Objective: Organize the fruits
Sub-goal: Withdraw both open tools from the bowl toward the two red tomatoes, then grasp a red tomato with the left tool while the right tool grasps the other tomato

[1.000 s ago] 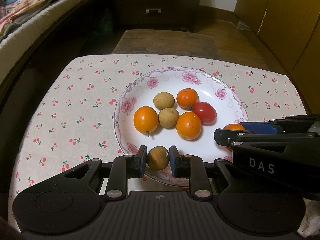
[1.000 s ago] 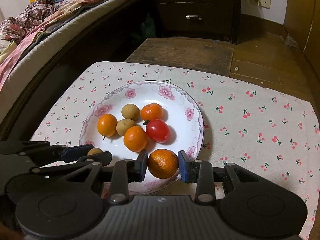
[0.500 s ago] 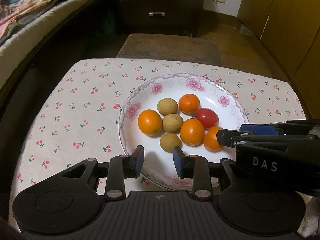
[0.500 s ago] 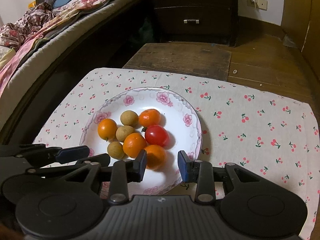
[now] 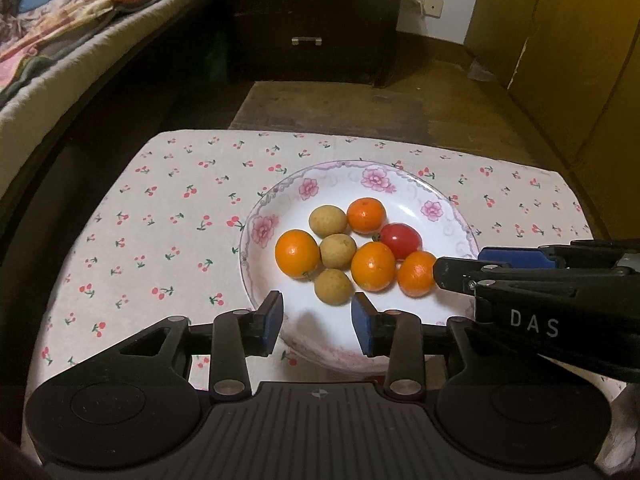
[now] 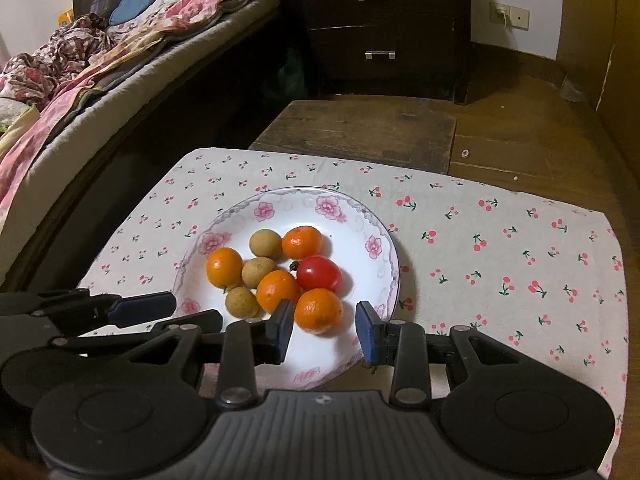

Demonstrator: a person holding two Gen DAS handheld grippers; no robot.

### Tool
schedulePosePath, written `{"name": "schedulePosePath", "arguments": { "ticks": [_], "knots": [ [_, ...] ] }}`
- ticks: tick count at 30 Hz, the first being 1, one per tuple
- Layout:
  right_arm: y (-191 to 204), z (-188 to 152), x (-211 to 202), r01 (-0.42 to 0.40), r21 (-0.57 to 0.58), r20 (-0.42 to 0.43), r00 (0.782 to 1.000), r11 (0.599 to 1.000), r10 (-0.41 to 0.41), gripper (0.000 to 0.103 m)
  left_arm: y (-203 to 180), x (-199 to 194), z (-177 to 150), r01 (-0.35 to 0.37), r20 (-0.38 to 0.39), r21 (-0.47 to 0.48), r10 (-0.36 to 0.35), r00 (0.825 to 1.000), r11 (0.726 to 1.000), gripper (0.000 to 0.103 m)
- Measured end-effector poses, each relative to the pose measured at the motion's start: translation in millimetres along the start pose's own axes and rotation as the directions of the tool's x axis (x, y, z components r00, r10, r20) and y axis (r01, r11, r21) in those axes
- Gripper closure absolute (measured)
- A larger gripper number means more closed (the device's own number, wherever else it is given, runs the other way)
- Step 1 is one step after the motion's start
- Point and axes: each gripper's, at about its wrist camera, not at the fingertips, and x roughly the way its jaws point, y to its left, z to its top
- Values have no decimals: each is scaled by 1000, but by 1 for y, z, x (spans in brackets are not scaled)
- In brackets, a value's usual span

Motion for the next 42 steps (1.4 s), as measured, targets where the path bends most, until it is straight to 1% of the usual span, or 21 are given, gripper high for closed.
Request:
{"name": "schedulePosePath", "arguments": {
  "ticks": [6,8,15,22,26,30,33,39,42],
  "knots": [
    [11,-6,-15,2,-28,1,1000,1000,-2,67,2,-16,-12,12,8,8,-12,1000,1000,55],
    [13,-9,-19,-1,-26,-2,1000,1000,1,66,1,-21,-17,23,6,10,-24,1000,1000,53],
    [26,-20,-30,-4,-36,-35,999,999,3,66,-8,-32,-45,64,-41,46,-62,997,997,53],
    [33,-32,-30,-18,-42,-75,997,999,15,66,-15,-21,-59,79,-99,57,-73,992,995,53],
    [35,-32,-27,-21,-43,-85,996,999,17,66,-20,-10,-60,75,-124,62,-67,990,995,58],
    [33,-31,-24,-19,-28,-94,995,999,16,66,-18,-5,-62,67,-127,55,-60,990,996,68],
    [34,-32,-23,-20,-30,-101,995,999,17,66,-16,-5,-61,65,-124,47,-58,991,997,68],
    [33,-31,-21,-16,-25,-111,994,1000,13,66,-14,-11,-63,55,-114,63,-48,992,996,69],
    [35,-33,-20,-27,-25,-119,993,999,24,66,-8,-17,-63,50,-112,62,-42,993,997,69]
  ]
}}
